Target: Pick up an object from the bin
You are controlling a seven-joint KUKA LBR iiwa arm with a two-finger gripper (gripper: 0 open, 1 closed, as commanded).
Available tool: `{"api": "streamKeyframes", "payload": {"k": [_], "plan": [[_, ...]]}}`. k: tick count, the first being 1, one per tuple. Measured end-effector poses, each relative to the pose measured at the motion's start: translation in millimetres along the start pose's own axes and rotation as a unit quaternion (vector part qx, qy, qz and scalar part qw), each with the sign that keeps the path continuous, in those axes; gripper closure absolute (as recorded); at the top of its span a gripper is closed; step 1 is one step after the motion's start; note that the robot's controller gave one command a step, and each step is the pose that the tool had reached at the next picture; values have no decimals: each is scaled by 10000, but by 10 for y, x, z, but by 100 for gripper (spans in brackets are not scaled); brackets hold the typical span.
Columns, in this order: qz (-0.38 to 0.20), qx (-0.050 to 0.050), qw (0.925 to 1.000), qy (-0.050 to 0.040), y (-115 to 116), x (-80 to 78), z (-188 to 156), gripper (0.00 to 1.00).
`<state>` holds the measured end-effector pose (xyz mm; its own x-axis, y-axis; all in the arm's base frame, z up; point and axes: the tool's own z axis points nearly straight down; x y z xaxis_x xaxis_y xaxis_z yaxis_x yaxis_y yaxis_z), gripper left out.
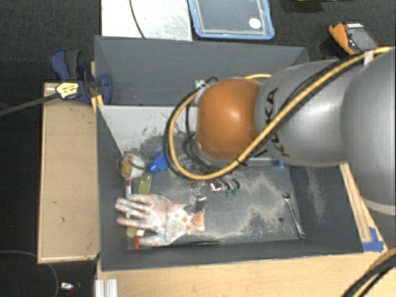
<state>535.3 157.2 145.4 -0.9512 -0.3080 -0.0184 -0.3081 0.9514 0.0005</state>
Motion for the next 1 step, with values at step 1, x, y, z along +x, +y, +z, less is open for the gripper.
{"api": "streamKeyframes", "payload": {"k": [1], "plan": [[-100, 7, 9999, 22, 164, -45, 321, 0]]}}
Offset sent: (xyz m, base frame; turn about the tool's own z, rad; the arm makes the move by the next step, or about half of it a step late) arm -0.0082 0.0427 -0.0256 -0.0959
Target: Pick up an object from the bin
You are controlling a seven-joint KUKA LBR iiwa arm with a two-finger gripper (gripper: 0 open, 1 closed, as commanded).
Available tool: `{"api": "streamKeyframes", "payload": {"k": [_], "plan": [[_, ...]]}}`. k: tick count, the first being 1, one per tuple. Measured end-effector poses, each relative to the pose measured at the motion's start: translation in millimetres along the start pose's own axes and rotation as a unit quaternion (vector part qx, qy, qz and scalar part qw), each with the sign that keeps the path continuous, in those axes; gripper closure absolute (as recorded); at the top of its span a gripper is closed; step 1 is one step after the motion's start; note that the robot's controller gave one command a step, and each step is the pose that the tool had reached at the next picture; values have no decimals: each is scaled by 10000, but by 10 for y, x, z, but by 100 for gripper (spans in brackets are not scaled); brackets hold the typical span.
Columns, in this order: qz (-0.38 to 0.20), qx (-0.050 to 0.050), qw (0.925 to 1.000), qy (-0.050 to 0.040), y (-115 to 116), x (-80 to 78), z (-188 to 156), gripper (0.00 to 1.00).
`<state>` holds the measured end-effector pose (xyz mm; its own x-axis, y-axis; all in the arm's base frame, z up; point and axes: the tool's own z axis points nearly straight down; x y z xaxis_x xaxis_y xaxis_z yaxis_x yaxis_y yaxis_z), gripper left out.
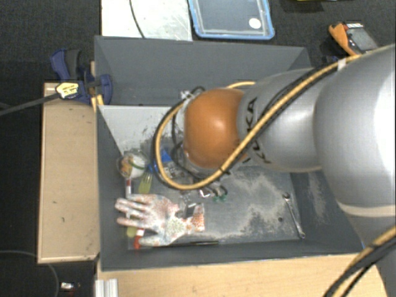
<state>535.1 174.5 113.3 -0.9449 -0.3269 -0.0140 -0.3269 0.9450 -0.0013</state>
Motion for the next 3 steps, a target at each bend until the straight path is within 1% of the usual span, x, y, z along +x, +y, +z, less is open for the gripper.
{"api": "streamKeyframes", "payload": {"k": [1, 2, 3], "plan": [[-392, -8, 9992, -21, 275, -16, -81, 0], [-1114, -9, 9938, 9, -161, 392, -110, 0], [-1287, -7, 9917, 44, -143, 307, -411, 0]]}}
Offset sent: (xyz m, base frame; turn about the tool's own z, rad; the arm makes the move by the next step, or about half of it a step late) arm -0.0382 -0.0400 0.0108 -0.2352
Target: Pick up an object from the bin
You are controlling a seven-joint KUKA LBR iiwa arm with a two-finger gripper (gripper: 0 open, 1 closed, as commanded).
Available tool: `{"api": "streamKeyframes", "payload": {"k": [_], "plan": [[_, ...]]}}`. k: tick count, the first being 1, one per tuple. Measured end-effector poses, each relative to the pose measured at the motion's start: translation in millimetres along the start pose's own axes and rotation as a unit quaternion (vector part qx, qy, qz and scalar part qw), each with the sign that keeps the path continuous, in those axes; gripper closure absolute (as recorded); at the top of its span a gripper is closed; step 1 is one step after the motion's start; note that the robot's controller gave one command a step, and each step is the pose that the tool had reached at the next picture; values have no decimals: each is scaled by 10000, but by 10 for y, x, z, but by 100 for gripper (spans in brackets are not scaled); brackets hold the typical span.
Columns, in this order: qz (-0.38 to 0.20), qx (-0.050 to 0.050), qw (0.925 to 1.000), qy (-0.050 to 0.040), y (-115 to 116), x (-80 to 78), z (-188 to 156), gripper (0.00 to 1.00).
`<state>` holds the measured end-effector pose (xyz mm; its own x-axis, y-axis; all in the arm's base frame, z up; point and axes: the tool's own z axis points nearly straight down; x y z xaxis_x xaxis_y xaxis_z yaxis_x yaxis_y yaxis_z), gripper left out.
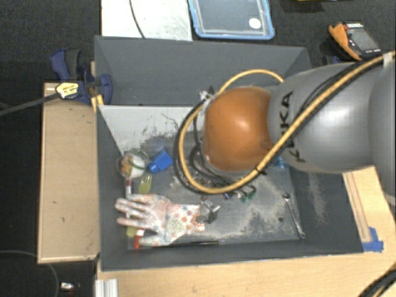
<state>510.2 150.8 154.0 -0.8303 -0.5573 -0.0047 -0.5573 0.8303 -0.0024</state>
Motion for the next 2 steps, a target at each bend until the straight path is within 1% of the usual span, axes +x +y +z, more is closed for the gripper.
{"api": "streamKeyframes", "payload": {"k": [1, 2], "plan": [[-78, 17, 9999, -77, -127, -110, -70, 0], [240, -4, 9997, -66, -142, 198, 604, 0]]}}
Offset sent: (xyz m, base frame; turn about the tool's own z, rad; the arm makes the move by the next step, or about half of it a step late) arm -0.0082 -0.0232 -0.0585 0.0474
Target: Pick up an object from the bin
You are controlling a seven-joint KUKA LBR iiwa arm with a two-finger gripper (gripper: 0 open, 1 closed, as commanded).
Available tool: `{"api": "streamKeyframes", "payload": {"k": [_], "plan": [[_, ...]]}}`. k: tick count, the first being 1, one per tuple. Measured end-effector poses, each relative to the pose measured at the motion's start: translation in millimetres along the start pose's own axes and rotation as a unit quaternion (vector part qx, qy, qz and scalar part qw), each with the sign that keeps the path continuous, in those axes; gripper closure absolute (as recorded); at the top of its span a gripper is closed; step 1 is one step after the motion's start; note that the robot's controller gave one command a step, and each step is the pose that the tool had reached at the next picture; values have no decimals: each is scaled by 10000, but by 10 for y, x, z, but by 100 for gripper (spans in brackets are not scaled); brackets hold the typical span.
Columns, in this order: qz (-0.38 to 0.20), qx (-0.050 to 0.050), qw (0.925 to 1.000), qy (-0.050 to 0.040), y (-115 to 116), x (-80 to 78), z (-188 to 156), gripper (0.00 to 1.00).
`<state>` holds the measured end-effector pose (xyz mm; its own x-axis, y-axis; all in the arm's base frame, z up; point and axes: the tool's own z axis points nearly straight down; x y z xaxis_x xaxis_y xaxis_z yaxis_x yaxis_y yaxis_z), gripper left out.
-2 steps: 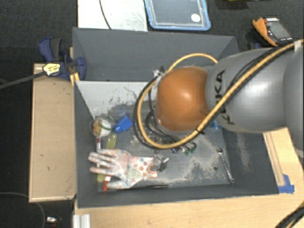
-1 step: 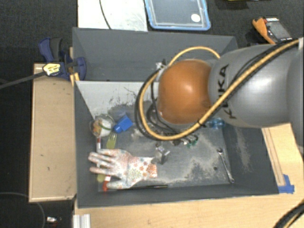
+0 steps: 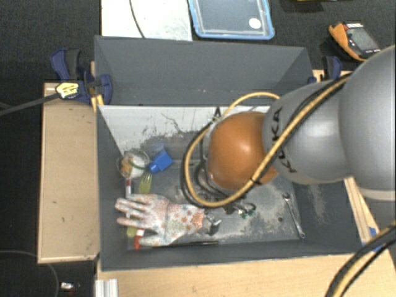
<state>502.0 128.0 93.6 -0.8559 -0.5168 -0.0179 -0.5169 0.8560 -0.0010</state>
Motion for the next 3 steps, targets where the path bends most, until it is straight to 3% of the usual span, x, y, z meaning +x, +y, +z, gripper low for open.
{"api": "streamKeyframes", "payload": {"k": [1, 3], "plan": [[-234, 17, 9997, -34, 610, -566, 26, 100], [-113, -6, 9999, 4, 529, -518, -115, 100]]}}
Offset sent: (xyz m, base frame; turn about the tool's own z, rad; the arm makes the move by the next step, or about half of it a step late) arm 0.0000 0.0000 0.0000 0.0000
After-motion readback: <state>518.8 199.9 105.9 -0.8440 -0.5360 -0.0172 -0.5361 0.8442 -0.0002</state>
